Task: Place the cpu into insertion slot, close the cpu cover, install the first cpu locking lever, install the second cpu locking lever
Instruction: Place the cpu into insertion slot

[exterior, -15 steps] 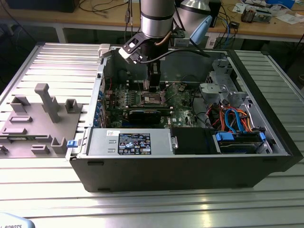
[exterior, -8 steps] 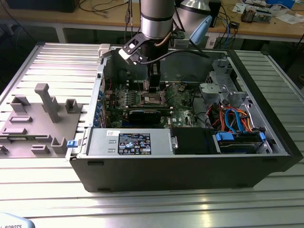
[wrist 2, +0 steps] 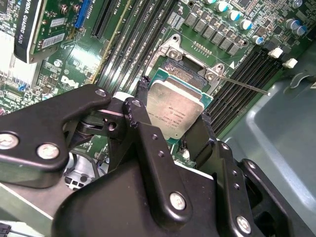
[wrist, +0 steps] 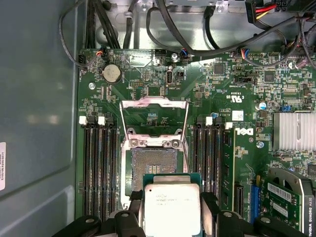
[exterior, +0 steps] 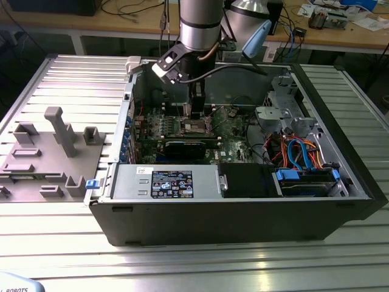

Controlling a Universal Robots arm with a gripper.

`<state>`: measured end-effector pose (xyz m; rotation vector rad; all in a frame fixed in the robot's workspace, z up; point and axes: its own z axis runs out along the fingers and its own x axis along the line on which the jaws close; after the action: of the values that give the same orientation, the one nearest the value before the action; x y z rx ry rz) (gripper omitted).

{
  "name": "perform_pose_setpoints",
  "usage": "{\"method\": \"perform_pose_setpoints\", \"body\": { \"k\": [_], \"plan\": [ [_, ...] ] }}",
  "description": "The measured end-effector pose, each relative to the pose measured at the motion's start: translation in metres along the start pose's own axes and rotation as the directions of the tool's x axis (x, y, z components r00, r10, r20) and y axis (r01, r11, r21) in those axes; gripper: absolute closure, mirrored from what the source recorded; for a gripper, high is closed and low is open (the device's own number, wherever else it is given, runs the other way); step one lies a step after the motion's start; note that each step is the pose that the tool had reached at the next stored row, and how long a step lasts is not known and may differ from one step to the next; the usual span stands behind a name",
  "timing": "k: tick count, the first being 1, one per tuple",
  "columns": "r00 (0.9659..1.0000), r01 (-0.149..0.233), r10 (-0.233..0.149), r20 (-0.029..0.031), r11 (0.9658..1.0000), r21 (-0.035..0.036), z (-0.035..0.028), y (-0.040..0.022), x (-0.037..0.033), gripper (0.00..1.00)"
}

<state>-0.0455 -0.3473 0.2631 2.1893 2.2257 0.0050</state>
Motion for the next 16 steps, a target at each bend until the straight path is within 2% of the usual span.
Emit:
{"method": "perform_pose_setpoints", "body": {
  "k": [16],
  "plan": [
    [1.0,0.0,0.0,0.0,1.0,0.0,0.0045,-0.0001,0.0,0.45]
  ]
}}
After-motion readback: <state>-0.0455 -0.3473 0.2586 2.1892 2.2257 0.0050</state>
